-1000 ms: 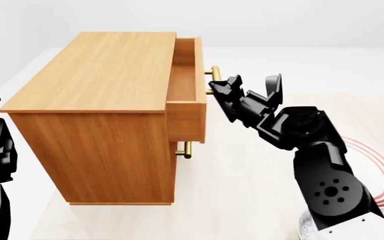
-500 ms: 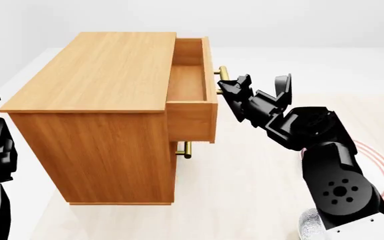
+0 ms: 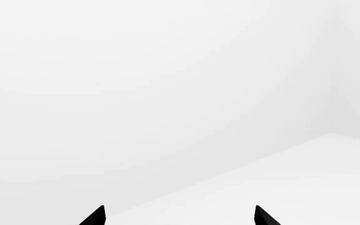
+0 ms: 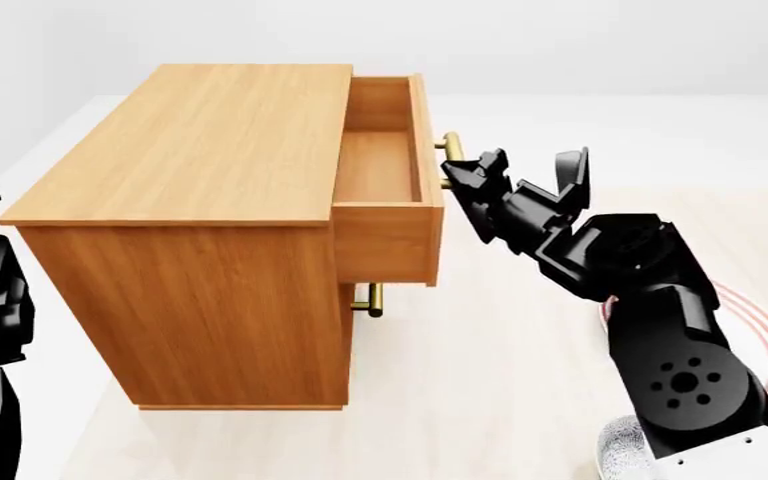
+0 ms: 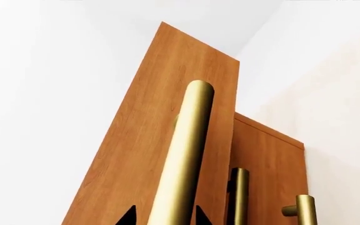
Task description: Open the top drawer of the cabinet and put the bowl in it.
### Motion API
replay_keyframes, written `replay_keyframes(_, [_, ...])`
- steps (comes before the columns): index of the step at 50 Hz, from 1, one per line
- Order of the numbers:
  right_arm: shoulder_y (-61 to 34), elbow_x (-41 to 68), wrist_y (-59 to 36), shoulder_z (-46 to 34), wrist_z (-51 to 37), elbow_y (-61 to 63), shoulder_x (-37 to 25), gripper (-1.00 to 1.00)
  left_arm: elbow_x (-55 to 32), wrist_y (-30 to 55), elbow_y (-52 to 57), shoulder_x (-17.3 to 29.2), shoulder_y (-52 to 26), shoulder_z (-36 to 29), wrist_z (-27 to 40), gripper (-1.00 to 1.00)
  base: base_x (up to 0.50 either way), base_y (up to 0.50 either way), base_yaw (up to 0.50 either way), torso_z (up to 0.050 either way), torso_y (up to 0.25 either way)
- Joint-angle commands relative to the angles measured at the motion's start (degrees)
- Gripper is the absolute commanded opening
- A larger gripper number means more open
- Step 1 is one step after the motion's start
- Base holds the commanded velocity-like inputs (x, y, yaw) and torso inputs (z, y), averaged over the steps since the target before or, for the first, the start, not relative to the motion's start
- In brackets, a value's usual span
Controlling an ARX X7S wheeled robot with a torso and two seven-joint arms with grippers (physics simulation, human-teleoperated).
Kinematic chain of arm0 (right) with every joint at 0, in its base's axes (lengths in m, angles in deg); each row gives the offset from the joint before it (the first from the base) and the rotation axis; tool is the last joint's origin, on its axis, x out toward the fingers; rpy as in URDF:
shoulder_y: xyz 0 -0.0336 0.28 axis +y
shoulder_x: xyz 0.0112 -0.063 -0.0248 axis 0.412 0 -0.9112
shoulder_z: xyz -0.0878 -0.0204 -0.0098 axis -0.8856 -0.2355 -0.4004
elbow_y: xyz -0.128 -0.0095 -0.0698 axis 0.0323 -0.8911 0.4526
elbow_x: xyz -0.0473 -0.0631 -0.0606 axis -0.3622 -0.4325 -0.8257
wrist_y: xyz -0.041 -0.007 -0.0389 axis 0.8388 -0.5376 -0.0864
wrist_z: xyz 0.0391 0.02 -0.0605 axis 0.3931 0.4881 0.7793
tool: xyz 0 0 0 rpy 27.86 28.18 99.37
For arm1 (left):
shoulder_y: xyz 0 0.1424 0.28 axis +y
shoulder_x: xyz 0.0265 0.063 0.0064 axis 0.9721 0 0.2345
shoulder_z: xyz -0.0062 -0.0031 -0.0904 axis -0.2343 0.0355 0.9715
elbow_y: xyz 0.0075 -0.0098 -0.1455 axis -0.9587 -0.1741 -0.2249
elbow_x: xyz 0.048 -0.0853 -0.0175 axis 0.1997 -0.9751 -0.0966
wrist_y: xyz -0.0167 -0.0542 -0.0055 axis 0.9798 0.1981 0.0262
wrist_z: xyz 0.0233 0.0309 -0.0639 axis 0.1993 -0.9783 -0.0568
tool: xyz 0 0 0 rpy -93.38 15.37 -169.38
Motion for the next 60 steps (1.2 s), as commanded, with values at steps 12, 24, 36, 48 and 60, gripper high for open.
replay_keyframes(12, [-2.53, 2.15, 2.58, 6.89, 0.44, 0.05, -1.39, 1.0, 0.02, -0.1, 0.0, 0.0, -0.03, -0.12, 0.02, 1.0, 0.0, 0.0, 0.0, 0.0, 0.0])
replay_keyframes(24, [-2.14, 2.07, 3.47, 6.8, -0.48, 0.05, -1.54, 1.0, 0.0, -0.08, 0.0, 0.01, 0.01, -0.03, -0.06, 1.0, 0.0, 0.0, 0.0, 0.001, 0.0])
replay_keyframes(36, [-0.78, 1.8, 8.83, 6.76, -7.28, 0.05, -3.34, 1.0, 0.0, -0.25, 0.0, -0.01, 0.15, 0.03, 0.04, 1.0, 0.0, 0.0, 0.0, 0.0, 0.0])
replay_keyframes(48, [-4.67, 0.56, 12.56, 3.01, -9.26, 0.06, -6.98, 1.0, -0.01, -0.1, 0.0, -0.01, -0.02, 0.09, 0.0, 1.0, 0.0, 0.0, 0.0, 0.0, 0.0])
replay_keyframes(60, [-17.35, -9.59, 13.81, -14.26, -6.53, 1.76, -5.22, 1.0, -0.03, -0.21, 0.0, 0.02, 0.08, 0.18, -0.19, 1.0, 0.0, 0.0, 0.0, 0.0, 0.0])
